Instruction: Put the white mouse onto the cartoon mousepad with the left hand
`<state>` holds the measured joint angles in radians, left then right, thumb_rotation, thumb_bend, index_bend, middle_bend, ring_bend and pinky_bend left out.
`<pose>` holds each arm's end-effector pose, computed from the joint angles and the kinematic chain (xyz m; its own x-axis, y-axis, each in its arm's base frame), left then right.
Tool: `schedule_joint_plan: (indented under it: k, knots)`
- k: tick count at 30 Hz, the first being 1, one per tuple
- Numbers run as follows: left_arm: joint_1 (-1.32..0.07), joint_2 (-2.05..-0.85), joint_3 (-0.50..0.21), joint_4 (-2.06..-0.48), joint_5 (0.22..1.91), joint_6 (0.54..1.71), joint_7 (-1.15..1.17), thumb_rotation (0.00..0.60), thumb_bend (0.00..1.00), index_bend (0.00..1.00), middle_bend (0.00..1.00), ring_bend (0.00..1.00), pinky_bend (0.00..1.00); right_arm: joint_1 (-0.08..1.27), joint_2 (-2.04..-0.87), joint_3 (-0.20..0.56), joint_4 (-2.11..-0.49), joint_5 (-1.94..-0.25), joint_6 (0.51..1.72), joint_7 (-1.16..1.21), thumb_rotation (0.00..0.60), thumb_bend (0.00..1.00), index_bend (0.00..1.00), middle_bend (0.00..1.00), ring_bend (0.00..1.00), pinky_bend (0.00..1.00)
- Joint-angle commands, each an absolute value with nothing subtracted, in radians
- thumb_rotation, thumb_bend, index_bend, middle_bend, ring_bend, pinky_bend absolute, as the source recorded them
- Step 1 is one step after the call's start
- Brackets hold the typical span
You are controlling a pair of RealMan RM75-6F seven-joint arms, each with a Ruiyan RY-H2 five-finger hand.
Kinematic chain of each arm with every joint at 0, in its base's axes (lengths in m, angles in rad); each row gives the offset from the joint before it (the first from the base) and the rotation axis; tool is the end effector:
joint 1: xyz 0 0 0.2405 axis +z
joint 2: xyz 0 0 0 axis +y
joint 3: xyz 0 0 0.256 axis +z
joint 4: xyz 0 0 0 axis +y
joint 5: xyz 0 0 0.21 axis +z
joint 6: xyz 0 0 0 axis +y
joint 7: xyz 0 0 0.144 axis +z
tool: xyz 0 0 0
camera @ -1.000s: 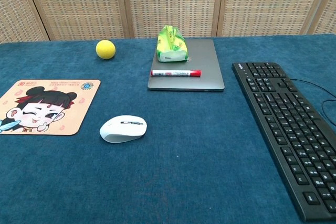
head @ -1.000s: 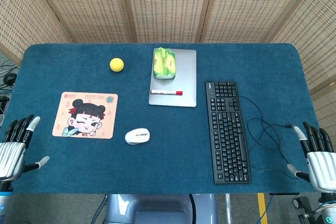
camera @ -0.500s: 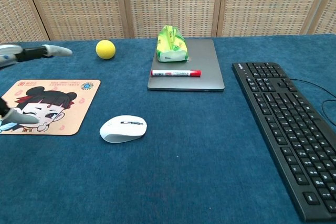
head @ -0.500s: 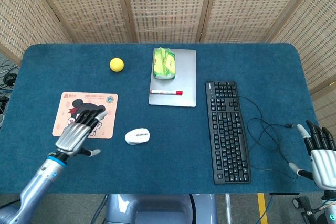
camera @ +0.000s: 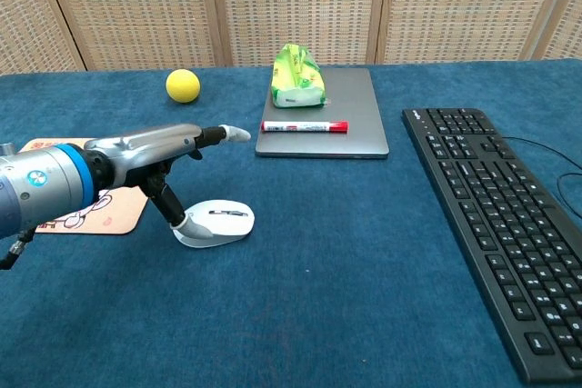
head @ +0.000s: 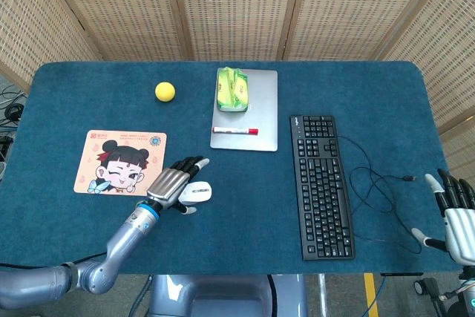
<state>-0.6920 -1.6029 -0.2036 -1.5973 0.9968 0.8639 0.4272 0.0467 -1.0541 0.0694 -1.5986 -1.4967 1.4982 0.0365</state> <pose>-0.1328 0.3071 -0.0493 0.3477 0.4475 0.8239 0.9176 -0.3429 -0.2010 -0.3226 -0.1734 0.1864 0.4320 0.0198 0.9017 -0.9017 0.0299 0.4313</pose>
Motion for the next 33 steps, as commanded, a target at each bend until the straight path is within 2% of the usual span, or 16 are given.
schedule_joint_plan:
  k: [1, 7, 12, 15, 19, 22, 33]
  knots:
    - [-0.721, -1.640, -0.200, -1.567, 0.918, 0.882, 0.481, 0.600, 0.00, 0.00, 0.00, 0.01, 0.13, 0.047, -1.051, 0.072, -1.597, -1.492, 1.497, 0.047, 0.600, 0.00, 0.00, 0.00, 0.00, 0.00]
    - [-0.739, -1.670, -0.177, -1.546, 0.856, 0.902, 0.517, 0.600, 0.00, 0.04, 0.00, 0.05, 0.18, 0.050, -1.050, 0.073, -1.594, -1.488, 1.488, 0.057, 0.600, 0.00, 0.00, 0.00, 0.00, 0.00]
    - [-0.754, -1.722, -0.179, -1.504, 0.810, 0.935, 0.534, 0.600, 0.00, 0.10, 0.05, 0.12, 0.24, 0.052, -1.052, 0.074, -1.589, -1.481, 1.481, 0.061, 0.600, 0.00, 0.00, 0.00, 0.00, 0.00]
    - [-0.759, -1.742, -0.179, -1.486, 0.807, 0.954, 0.543, 0.600, 0.01, 0.15, 0.12, 0.20, 0.32, 0.052, -1.052, 0.074, -1.588, -1.480, 1.481, 0.063, 0.600, 0.00, 0.00, 0.00, 0.00, 0.00]
    - [-0.758, -1.778, -0.173, -1.454, 0.827, 1.008, 0.557, 0.600, 0.03, 0.28, 0.35, 0.38, 0.48, 0.054, -1.054, 0.075, -1.585, -1.475, 1.476, 0.064, 0.600, 0.00, 0.00, 0.00, 0.00, 0.00]
    - [-0.758, -1.789, -0.169, -1.447, 0.819, 1.029, 0.581, 0.600, 0.04, 0.34, 0.44, 0.46, 0.54, 0.054, -1.054, 0.075, -1.585, -1.474, 1.475, 0.064, 0.600, 0.00, 0.00, 0.00, 0.00, 0.00]
    - [-0.745, -1.764, -0.216, -1.488, 0.779, 1.076, 0.576, 0.600, 0.08, 0.39, 0.48, 0.50, 0.57, 0.056, -1.055, 0.073, -1.587, -1.473, 1.470, 0.064, 0.600, 0.00, 0.00, 0.00, 0.00, 0.00]
